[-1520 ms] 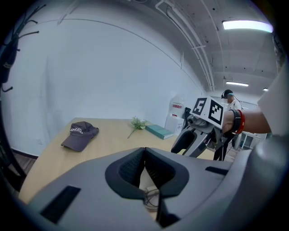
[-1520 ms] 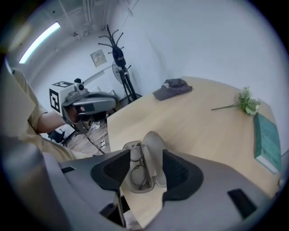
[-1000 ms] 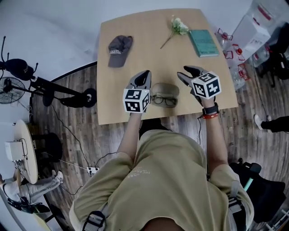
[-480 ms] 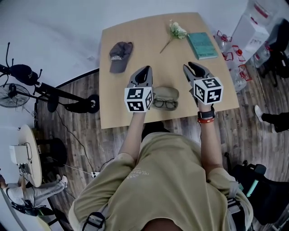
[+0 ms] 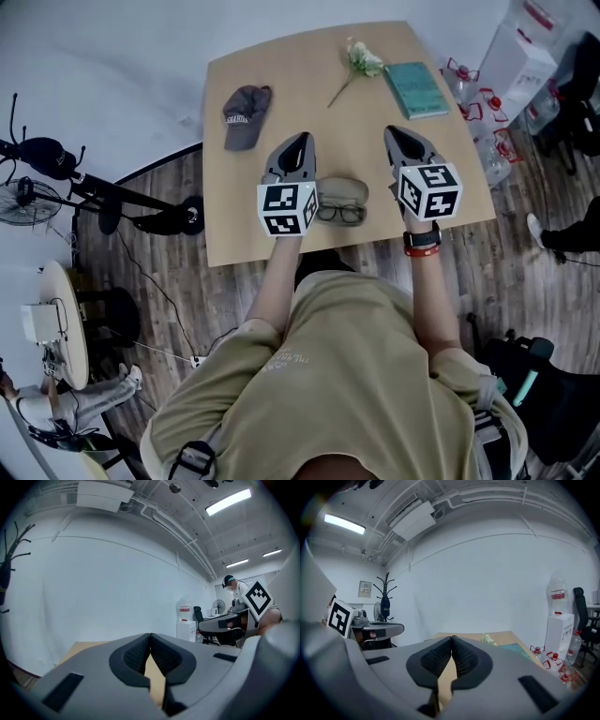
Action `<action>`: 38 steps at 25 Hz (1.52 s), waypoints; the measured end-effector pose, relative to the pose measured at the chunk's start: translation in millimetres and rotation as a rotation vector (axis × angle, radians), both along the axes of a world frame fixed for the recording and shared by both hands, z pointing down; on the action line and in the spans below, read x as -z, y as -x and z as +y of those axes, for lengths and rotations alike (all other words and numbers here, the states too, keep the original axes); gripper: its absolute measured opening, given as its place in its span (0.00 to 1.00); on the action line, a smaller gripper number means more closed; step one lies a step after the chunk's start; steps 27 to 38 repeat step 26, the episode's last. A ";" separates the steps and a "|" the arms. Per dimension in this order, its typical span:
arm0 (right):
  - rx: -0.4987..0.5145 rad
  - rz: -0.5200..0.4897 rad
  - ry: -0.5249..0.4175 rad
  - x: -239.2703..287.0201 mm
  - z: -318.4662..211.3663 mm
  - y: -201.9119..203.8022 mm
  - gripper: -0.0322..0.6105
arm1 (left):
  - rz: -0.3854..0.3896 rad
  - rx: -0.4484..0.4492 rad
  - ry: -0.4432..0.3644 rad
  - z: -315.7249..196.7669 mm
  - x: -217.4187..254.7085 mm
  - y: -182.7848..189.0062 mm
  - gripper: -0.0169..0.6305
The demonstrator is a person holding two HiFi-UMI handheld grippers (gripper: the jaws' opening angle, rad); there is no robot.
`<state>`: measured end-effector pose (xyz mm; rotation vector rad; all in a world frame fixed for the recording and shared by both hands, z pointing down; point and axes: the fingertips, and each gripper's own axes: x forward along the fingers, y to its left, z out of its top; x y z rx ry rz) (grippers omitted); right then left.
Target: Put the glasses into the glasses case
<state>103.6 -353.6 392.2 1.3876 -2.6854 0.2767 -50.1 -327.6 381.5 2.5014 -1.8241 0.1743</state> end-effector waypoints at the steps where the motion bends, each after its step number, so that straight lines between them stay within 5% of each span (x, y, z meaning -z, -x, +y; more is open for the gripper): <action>1: -0.008 0.002 -0.004 0.7 0.3 -2.4 0.08 | -0.002 -0.001 -0.002 1.2 0.2 -1.6 0.06; 19: 0.023 -0.022 -0.038 9.4 28.1 0.3 0.07 | 0.004 -0.007 -0.042 25.4 13.9 -15.4 0.06; 23: 0.089 -0.049 -0.048 14.3 43.7 16.7 0.07 | -0.028 -0.039 -0.086 26.9 37.1 -17.4 0.06; 26: 0.234 -0.079 -0.076 21.5 68.8 49.3 0.07 | -0.054 -0.120 -0.119 17.1 59.6 -27.2 0.06; 38: 0.234 -0.079 -0.076 21.5 68.8 49.3 0.07 | -0.054 -0.120 -0.119 17.1 59.6 -27.2 0.06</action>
